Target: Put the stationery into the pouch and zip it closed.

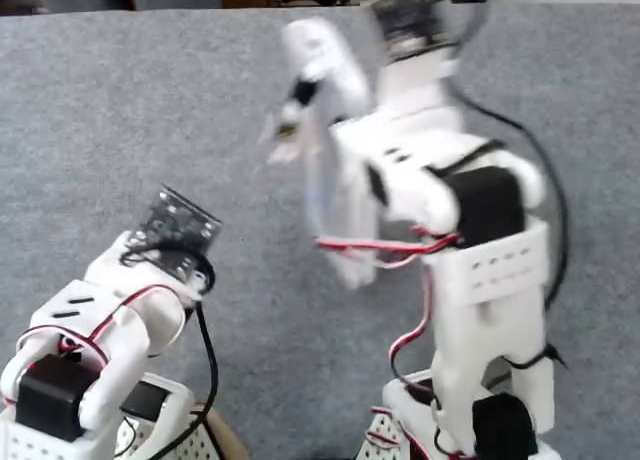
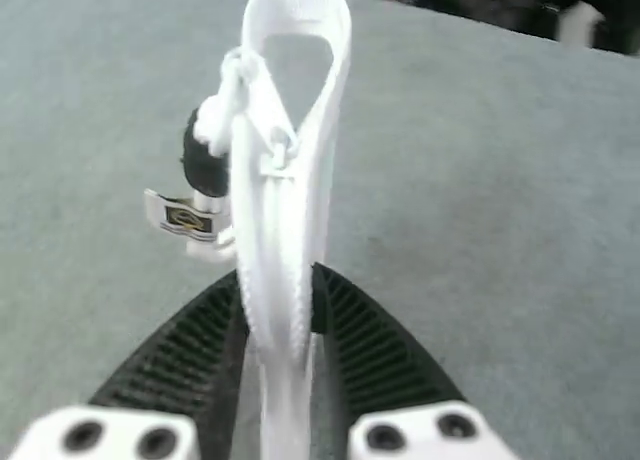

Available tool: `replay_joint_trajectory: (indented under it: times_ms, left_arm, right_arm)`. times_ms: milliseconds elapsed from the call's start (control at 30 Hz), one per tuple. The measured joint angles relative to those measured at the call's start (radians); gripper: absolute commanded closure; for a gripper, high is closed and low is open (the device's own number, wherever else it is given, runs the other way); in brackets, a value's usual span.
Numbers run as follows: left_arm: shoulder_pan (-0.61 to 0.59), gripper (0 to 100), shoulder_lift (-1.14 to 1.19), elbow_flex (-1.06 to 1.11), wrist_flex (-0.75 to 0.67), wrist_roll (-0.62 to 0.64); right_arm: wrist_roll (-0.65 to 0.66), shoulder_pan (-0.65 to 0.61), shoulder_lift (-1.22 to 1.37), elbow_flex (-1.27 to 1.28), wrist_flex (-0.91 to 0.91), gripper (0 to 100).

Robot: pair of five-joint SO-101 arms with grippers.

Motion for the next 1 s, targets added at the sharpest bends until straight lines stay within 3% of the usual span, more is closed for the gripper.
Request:
replay_joint_trajectory:
  times_ms: [200, 300, 500, 600, 767, 1000]
  left_arm:
    - [-0.063, 95, 0.0, 0.0, -0.002, 0.094]
    - [-0.054, 87, 0.0, 0.0, -0.006, 0.098]
    - [0.025, 75, 0.0, 0.075, -0.006, 0.098]
    - [0.055, 74, 0.0, 0.101, -0.006, 0.098]
    - [0.206, 74, 0.002, 0.117, -0.012, 0.098]
    - [0.285, 74, 0.006, 0.183, -0.17, 0.12]
  right_arm:
    - [-0.092, 0.084, -0.063, 0.075, 0.046, 98.6]
    - [-0.126, 0.084, -0.074, 0.176, 0.014, 98.6]
    - [-0.143, 0.084, -0.074, 0.252, -0.078, 98.6]
    - [-0.144, 0.084, -0.072, 0.273, -0.118, 98.6]
    - [-0.149, 0.089, 0.021, 0.284, -0.201, 98.6]
    - [-0.149, 0.089, 0.032, 0.264, -0.201, 98.6]
